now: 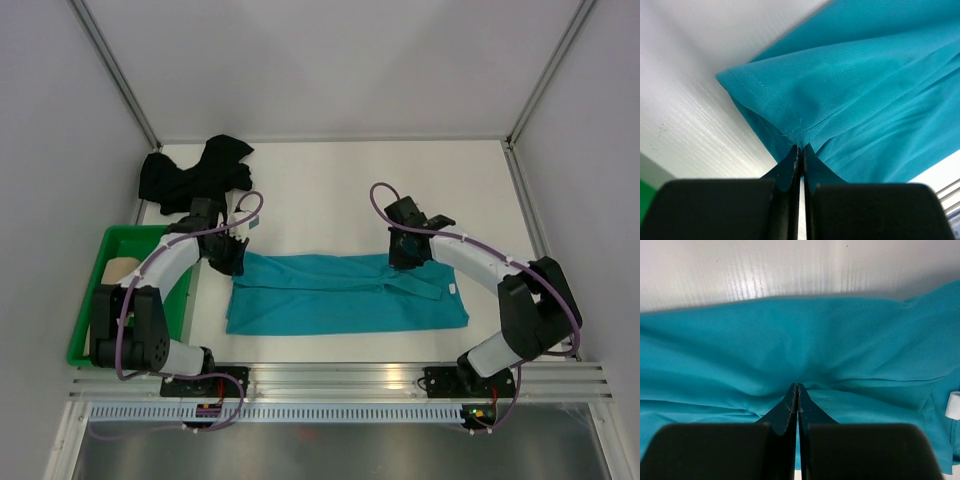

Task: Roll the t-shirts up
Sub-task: Fold the tshirt

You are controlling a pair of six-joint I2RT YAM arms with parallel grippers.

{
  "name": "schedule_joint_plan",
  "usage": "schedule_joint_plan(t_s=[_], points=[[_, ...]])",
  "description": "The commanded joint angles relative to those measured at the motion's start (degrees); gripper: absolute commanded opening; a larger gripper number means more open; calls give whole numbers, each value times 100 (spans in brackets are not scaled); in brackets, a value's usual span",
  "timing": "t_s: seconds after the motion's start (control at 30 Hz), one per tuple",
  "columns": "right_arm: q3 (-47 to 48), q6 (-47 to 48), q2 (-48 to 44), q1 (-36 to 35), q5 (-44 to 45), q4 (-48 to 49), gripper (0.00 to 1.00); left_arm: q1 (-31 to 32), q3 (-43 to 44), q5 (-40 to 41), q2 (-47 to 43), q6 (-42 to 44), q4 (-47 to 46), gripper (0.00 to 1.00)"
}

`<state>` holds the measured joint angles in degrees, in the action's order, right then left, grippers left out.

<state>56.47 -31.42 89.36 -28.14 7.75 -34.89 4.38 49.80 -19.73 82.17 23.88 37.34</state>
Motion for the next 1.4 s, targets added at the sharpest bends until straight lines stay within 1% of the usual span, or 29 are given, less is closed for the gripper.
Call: schedule_joint_plan(t_s=[0.0,0.13,0.33,0.43,0.57,0.7,0.8,0.83,0.9,0.93,0.97,1.07,1.1,1.13,1.2,1.23,1.27,1.3,1.37], points=[[-92,-233,-401,-104,113,-140,0,28,-111,-295,-341,433,141,2],[-224,-286,-525,-209,60,-193,0,28,-295,-357,-623,836,300,2],[-347,-374,-674,-271,60,-430,0,28,-559,-260,-658,1180,414,2],[-627,-496,-797,-332,43,-509,0,28,-682,-129,-632,1329,397,2],[-1032,-769,-920,-499,-124,-413,0,19,-726,-23,-518,1409,388,2],[-1182,-883,-1000,-631,-230,-439,1,19,-665,56,-439,1435,335,2],[-1173,-883,-1105,-727,-352,-650,16,19,-638,135,-395,1488,265,2],[-1164,-883,-1140,-745,-431,-685,29,19,-630,127,-360,1506,256,2],[-1077,-866,-1315,-807,-581,-878,36,19,-603,127,-351,1506,265,3],[-876,-814,-1386,-816,-581,-1105,39,19,-612,109,-351,1506,265,3],[-752,-778,-1526,-825,-573,-1220,40,19,-612,83,-351,1506,265,3],[-164,-568,-1668,-825,-179,-1546,42,19,-638,92,-395,1541,265,4],[-58,-489,-1642,-825,-38,-1555,42,19,-638,100,-421,1550,265,5],[82,-427,-1589,-816,224,-1529,35,19,-647,101,-430,1558,265,5],[171,-164,-1230,-737,341,-1477,22,19,-656,144,-474,1576,265,5],[215,-93,-1089,-684,489,-1355,8,19,-665,162,-491,1585,265,5],[224,-40,-835,-640,517,-1266,2,19,-673,179,-518,1593,265,5],[163,47,-728,-510,508,-1135,0,19,-673,171,-527,1594,273,6],[58,57,-438,-351,316,-783,0,19,-673,171,-518,1594,256,6]])
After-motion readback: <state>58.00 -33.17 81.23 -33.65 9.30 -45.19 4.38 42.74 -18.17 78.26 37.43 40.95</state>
